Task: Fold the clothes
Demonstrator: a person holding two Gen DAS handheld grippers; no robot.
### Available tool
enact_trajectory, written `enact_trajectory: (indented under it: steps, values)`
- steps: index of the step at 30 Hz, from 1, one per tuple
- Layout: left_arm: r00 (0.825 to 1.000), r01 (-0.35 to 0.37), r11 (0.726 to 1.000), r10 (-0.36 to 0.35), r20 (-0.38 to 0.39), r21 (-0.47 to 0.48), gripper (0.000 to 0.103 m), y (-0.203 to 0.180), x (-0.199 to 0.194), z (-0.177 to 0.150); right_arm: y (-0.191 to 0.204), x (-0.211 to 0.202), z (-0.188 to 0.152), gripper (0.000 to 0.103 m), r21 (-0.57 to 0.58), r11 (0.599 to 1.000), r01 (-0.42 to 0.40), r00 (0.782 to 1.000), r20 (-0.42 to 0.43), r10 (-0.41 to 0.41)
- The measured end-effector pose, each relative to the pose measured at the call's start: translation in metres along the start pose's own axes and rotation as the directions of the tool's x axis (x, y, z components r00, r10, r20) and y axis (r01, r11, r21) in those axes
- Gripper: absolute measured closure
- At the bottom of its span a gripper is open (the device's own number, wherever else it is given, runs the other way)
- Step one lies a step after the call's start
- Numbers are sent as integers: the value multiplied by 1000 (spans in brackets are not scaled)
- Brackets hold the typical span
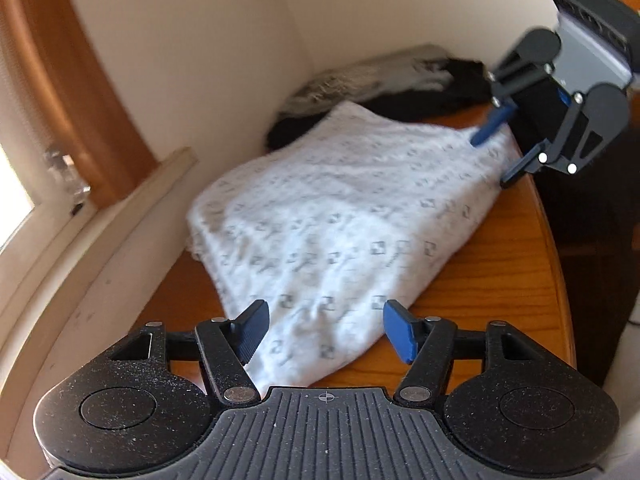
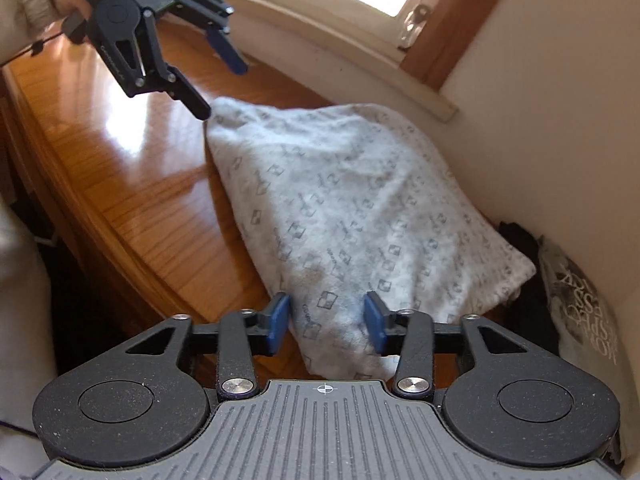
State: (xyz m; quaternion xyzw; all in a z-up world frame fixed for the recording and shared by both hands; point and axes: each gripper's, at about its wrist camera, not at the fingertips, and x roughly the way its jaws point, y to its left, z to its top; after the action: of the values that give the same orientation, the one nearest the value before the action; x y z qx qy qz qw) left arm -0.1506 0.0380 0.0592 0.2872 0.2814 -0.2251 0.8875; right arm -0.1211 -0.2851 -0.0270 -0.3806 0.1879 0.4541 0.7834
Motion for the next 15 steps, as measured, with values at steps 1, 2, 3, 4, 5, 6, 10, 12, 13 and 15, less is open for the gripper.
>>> enact_trajectory:
  steps: [1, 2, 3, 4, 5, 6, 10, 12, 13, 15]
  values:
    - [1000, 6, 1000, -6, -12, 14, 36, -3, 5, 2, 3, 2, 0, 52, -21, 1000, 2, 1000, -12, -2]
    - [1000, 11, 1000, -11, -21, 22, 36, -5, 10, 2, 5, 4, -1, 51, -42, 999, 17, 1000, -20, -17]
    - [999, 16, 999, -15, -30, 29, 36, -6, 15, 3, 7, 7, -2, 50, -60, 997, 38, 999, -24, -40]
    - [999, 25, 999, -24, -35, 26, 36, -7, 19, 3, 6, 9, -4, 50, -73, 996, 53, 998, -24, -55]
    - [999, 34, 999, -33, -39, 20, 37, -7, 23, 4, 4, 11, -5, 50, -82, 995, 64, 998, -21, -66]
    - [998, 38, 999, -37, -42, 18, 37, -8, 26, 3, 1, 13, -6, 50, -79, 995, 69, 997, -17, -70]
    - [998, 48, 999, -48, -47, 15, 36, -10, 34, 1, -3, 19, -8, 83, -78, 996, 43, 999, -19, -44]
    - [998, 48, 999, -47, -44, 14, 36, -11, 35, 2, 3, 18, -5, 88, -123, 989, 82, 996, -10, -83]
    - [998, 45, 999, -44, -44, 23, 36, -13, 35, 3, 2, 15, -2, 89, -121, 988, 99, 995, 10, -99]
    - [998, 36, 999, -34, -45, 34, 35, -15, 34, 2, -9, 1, 8, 89, -69, 989, 130, 990, 72, -125]
